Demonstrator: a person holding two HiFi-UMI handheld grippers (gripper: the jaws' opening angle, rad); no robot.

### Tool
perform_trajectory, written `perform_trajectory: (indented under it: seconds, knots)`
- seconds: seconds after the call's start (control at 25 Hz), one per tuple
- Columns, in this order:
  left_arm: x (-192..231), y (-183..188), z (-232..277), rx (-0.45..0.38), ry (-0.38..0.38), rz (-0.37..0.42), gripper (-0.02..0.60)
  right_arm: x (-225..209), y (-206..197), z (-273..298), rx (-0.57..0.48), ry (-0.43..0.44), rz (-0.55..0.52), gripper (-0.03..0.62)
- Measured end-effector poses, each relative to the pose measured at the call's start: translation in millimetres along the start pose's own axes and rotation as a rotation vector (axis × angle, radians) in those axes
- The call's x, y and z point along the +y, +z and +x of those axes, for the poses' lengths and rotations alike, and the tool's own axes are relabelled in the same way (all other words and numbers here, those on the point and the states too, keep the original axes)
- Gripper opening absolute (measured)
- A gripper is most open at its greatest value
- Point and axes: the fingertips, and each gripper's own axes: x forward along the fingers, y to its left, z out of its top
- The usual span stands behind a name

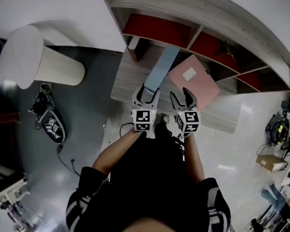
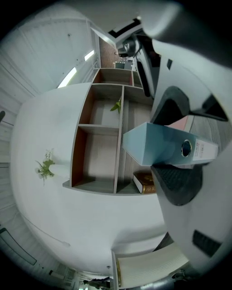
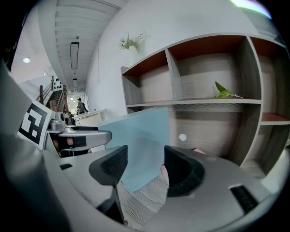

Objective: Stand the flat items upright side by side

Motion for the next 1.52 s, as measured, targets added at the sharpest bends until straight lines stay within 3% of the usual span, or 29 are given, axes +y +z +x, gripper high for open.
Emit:
perform_trajectory:
  seconds: [0.92, 1.52]
  knots:
    - [-20, 30, 93, 0.004, 0.028, -0.002, 0.281, -60, 0, -26, -0.016, -0.099, 0.03, 0.267]
    - [-27, 23, 101, 0.024, -0.017, -0.029, 0.301, -69, -3, -27, -0.014, -0.108, 0.035, 0.268]
